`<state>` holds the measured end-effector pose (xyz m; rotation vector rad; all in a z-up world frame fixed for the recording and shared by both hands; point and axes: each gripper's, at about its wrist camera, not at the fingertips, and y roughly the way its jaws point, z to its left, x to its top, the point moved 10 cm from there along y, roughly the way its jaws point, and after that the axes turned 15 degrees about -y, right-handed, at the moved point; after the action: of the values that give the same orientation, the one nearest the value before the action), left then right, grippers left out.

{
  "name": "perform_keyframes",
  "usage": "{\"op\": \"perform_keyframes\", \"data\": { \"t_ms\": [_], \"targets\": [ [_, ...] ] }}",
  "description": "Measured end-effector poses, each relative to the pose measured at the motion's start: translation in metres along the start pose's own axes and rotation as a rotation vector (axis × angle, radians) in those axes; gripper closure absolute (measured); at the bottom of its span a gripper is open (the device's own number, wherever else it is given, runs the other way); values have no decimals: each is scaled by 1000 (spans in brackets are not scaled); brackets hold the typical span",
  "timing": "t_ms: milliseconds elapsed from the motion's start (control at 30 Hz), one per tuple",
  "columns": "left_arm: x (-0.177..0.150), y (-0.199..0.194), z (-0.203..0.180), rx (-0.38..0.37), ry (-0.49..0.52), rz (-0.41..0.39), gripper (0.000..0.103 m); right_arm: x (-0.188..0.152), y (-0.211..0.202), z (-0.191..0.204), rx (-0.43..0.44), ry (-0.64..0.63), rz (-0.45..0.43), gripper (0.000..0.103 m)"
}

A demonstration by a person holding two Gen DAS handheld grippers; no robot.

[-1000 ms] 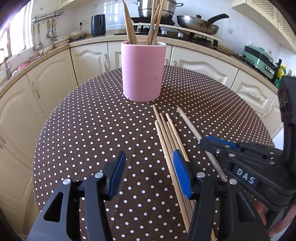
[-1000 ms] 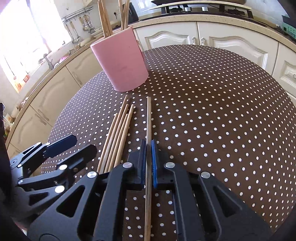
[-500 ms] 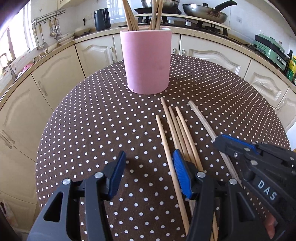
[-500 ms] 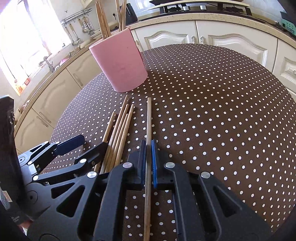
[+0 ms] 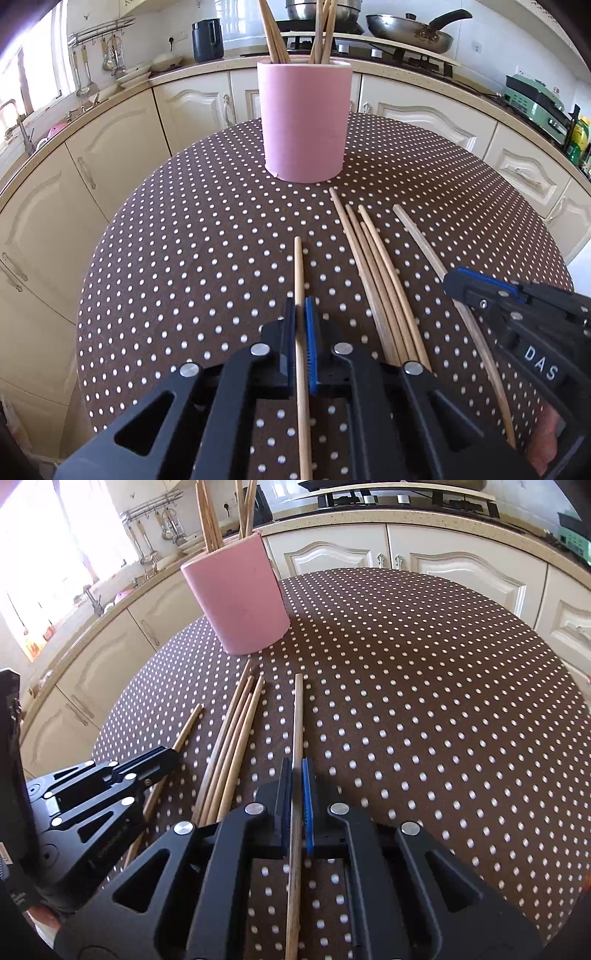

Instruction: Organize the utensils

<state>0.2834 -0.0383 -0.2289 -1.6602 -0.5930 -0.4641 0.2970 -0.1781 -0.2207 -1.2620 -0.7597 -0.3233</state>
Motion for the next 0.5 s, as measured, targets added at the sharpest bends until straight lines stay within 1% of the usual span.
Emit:
{"op": "perform_keyframes", "data": {
  "t_ms": [100, 200, 267, 367, 400, 500],
  "targets": [
    [-3, -2, 3, -7, -7, -7, 97, -5, -4, 5, -28, -32, 15, 97],
    [-2, -2, 4, -18, -18, -6, 97, -4, -6, 10, -96, -100, 18, 96],
    [-2, -2, 5, -17, -18, -9, 97, 0, -6, 13, -124, -133, 21, 96],
    [-1, -1, 4, -15, -18, -15, 97, 4, 0, 17, -131, -145, 32, 96],
    [-1, 0, 4, -14, -17, -16, 97, 4, 4, 16, -148, -146, 46, 96],
    [0, 0, 5, -22, -26, -13, 97, 8, 7, 14, -192, -161, 49, 95]
  ]
}}
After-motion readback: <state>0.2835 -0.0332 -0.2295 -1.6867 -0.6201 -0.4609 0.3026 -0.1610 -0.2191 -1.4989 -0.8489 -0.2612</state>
